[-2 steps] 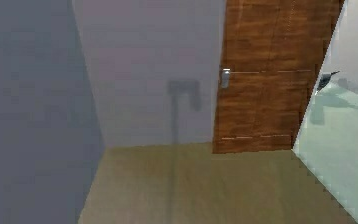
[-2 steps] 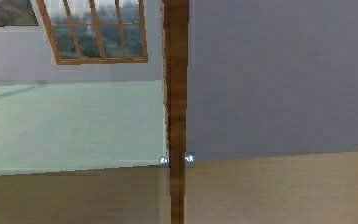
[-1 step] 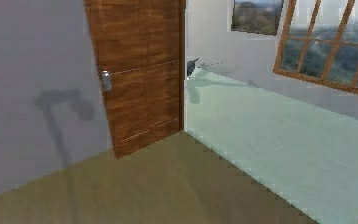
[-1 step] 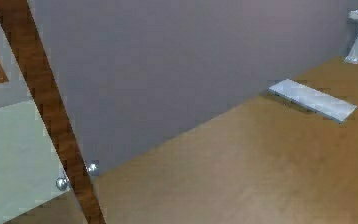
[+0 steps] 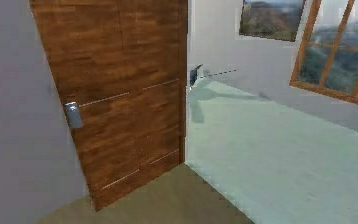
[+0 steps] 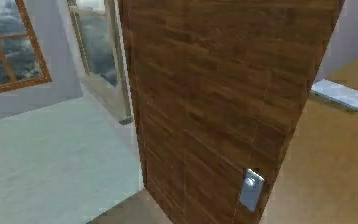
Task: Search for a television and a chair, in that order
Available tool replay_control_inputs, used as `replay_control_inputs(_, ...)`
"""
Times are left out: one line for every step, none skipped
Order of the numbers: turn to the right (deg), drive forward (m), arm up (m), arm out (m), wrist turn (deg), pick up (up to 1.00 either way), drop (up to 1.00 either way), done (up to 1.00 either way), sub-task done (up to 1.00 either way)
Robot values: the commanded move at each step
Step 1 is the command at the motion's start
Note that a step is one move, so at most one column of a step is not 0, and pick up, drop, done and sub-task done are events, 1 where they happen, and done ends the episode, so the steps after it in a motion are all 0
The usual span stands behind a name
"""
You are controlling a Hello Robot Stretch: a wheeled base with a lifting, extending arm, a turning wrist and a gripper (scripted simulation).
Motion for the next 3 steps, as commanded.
replay_control_inputs(27.0,0.0,0.0,0.0,0.0,0.0,0.0,0.0,0.0)
replay_control_inputs(0.0,1.0,0.0,0.0,0.0,0.0,0.0,0.0,0.0)
replay_control_inputs(3.0,0.0,0.0,0.0,0.0,0.0,0.0,0.0,0.0)
